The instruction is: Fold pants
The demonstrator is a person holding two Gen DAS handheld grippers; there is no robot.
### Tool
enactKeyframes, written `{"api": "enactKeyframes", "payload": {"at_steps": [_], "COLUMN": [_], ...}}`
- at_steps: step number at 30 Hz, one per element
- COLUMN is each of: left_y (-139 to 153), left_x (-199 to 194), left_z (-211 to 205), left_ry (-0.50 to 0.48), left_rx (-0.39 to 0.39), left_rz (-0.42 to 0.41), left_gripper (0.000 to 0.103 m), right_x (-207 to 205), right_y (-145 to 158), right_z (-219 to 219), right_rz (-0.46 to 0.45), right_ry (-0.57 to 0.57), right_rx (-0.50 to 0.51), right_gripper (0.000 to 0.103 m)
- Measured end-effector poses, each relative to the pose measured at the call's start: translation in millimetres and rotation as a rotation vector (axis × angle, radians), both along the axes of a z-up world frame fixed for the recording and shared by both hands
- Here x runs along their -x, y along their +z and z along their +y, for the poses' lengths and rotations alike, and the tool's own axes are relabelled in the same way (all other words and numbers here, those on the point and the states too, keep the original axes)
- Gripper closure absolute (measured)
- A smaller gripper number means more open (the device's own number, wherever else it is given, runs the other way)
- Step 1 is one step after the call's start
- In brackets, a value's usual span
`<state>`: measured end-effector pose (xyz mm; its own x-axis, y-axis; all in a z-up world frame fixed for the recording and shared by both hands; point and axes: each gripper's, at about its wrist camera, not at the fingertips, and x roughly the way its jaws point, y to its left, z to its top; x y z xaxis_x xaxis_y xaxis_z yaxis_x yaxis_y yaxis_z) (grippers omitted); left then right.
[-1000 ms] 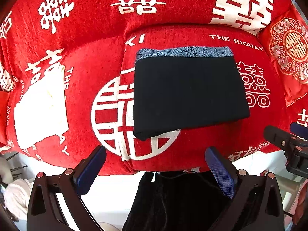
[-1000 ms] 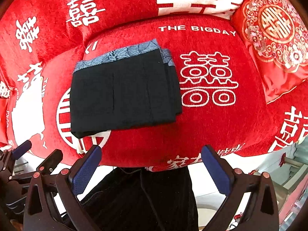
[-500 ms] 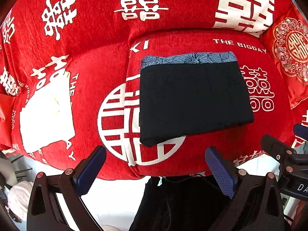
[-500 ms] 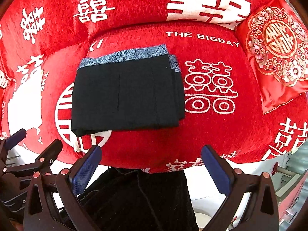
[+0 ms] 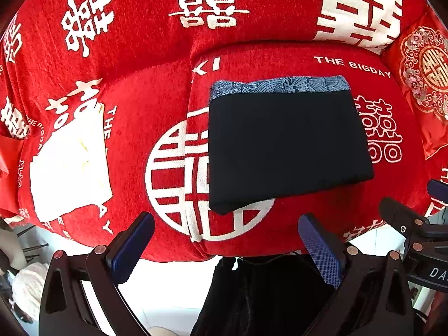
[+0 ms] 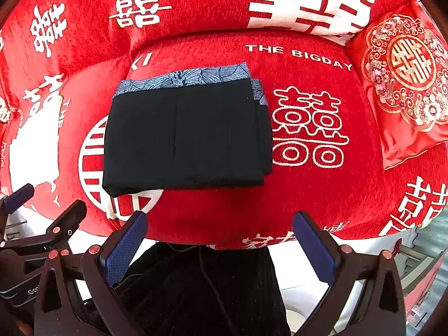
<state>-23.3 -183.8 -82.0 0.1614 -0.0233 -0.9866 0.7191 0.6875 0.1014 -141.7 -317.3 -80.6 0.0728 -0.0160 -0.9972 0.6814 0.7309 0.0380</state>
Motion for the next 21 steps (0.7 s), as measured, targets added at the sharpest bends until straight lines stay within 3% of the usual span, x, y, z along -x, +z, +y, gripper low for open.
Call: {"api": "enactKeyframes", "payload": {"at_steps": [21], "left_y": [2.3], "left_x": [1.8], "left_z": [0.1], "left_ry": [0.002], "left_rx": [0.003], "left_rz": [-0.008], "left_gripper": [0.000], "right_x": [-0.2], "right_y": [1.6], "right_z": [-3.3], "right_rz": [0.002], "right_ry": [0.006], "right_rx": [0.008], "right_gripper": [0.000]}}
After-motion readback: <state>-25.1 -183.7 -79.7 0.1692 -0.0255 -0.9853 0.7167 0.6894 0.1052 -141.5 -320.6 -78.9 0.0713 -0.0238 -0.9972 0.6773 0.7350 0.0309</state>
